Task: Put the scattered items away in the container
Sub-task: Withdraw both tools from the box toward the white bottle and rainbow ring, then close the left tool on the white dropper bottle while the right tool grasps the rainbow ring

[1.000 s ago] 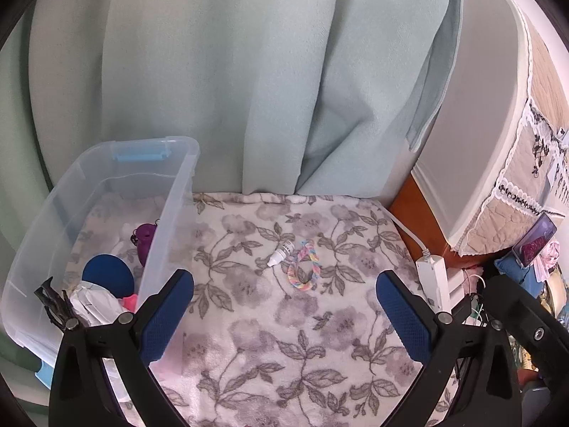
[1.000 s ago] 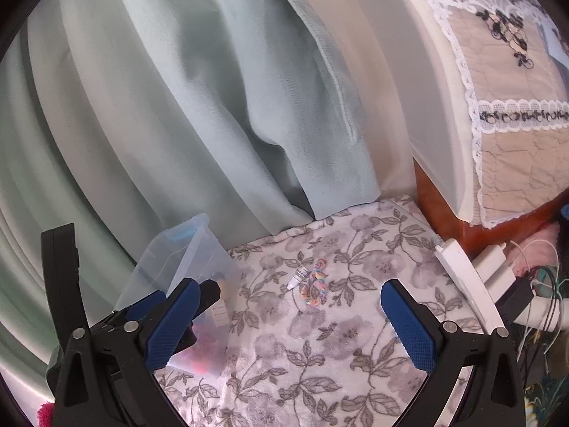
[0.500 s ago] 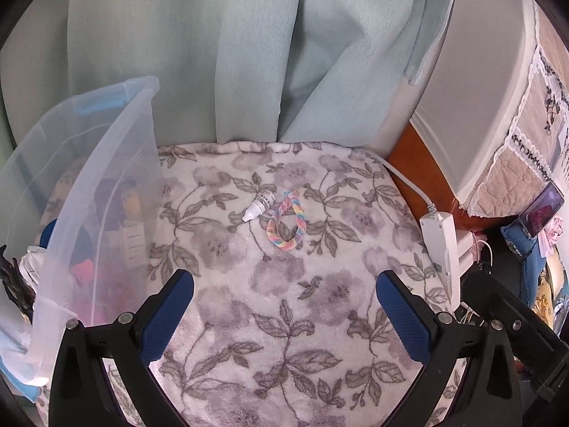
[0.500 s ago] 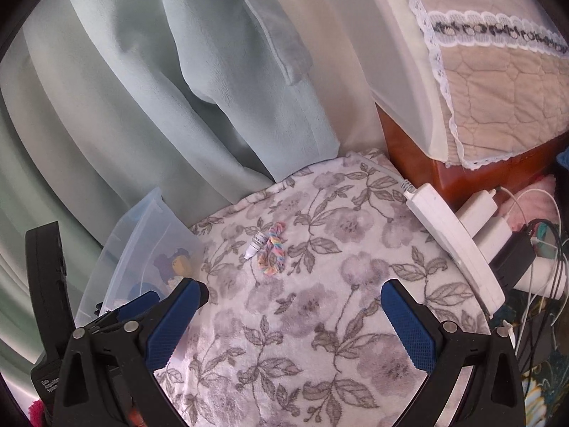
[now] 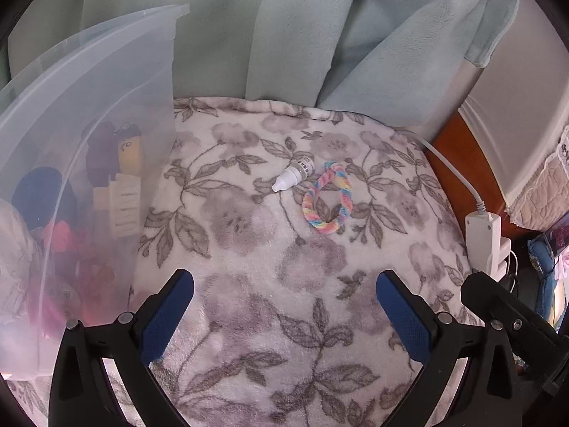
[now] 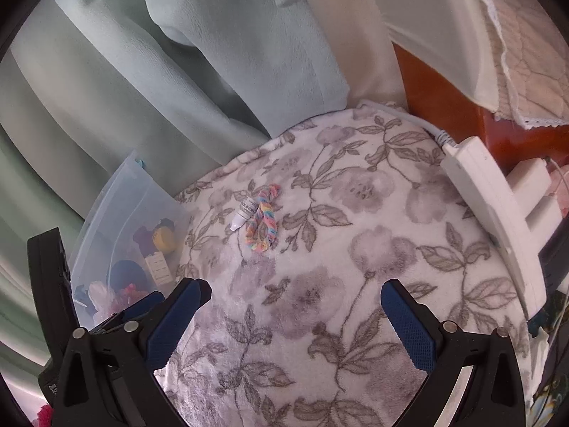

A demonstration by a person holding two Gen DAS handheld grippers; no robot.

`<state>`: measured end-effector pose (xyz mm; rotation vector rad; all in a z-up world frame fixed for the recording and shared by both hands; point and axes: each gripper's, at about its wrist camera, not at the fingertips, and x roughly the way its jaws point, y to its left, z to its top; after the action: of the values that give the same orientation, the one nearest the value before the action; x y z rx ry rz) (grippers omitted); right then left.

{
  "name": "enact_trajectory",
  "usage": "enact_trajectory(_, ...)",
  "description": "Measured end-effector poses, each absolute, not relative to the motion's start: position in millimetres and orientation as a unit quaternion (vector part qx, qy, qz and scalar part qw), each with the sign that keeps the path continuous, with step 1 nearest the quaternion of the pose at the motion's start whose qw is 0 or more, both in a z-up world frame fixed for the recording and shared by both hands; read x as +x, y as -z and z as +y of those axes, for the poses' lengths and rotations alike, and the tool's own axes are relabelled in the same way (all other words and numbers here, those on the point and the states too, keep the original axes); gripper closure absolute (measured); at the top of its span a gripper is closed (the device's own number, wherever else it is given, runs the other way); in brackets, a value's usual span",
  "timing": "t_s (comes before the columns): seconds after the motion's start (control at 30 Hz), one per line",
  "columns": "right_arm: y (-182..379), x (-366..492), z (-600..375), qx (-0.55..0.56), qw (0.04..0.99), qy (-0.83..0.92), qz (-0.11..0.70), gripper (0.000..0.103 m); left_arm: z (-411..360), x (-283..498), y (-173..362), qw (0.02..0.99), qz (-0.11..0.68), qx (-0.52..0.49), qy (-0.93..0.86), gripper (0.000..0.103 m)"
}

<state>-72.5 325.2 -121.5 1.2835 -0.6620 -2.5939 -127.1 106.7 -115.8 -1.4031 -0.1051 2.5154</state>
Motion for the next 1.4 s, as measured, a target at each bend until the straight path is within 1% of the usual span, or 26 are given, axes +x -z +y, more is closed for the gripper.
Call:
enact_trajectory(0.17, 133, -86, 314, 0.441, 0.094, 0.870, -0.197, 0.000, 106, -133, 128, 0.119, -0.019, -0.485, -0.866, 0.001)
enact_trajectory(0.4, 133, -112, 315, 0.428, 0.102, 0.876, -0.196, 0.000, 113, -152, 127, 0.122, -0.006, -0.468, -0.875, 0.001)
enact_trajectory(0.5, 131, -127, 315, 0.422, 0.102, 0.879, -0.198, 0.003, 116, -163, 127, 0.120, -0.012, -0.462, -0.878, 0.001)
enact_trajectory(0.6, 132, -141, 316, 0.422, 0.089, 0.880, -0.199, 0.008, 120, -176, 128, 0.122, -0.009, -0.459, -0.880, 0.001)
enact_trajectory(0.67, 135, -149, 317, 0.424, 0.084, 0.878, -0.207, 0.016, 122, -184, 130, 0.124, -0.009, -0.457, -0.881, 0.001)
enact_trajectory(0.8, 143, -162, 315, 0.432, 0.099, 0.868, -0.224, 0.024, 126, -197, 134, 0.130, -0.002, -0.458, -0.879, 0.006)
enact_trajectory(0.83, 144, -164, 314, 0.433, 0.103, 0.867, -0.225, 0.029, 127, -199, 135, 0.132, 0.002, -0.457, -0.880, 0.008)
enact_trajectory(0.97, 151, -175, 312, 0.439, 0.115, 0.860, -0.233, 0.039, 128, -207, 140, 0.139, 0.006, -0.456, -0.879, 0.009)
enact_trajectory(1.1, 154, -184, 304, 0.442, 0.129, 0.857, -0.229, 0.046, 125, -209, 142, 0.140, 0.004, -0.458, -0.878, 0.016)
enact_trajectory(1.13, 155, -186, 302, 0.442, 0.131, 0.858, -0.227, 0.050, 125, -209, 143, 0.140, 0.005, -0.460, -0.877, 0.016)
enact_trajectory(1.2, 158, -191, 298, 0.444, 0.133, 0.856, -0.229, 0.052, 127, -208, 145, 0.134, 0.015, -0.466, -0.874, 0.016)
enact_trajectory(1.27, 163, -195, 297, 0.447, 0.136, 0.852, -0.237, 0.056, 128, -207, 147, 0.128, 0.027, -0.474, -0.871, 0.016)
enact_trajectory(1.4, 169, -200, 291, 0.454, 0.143, 0.846, -0.242, 0.062, 124, -206, 149, 0.125, 0.029, -0.476, -0.870, 0.016)
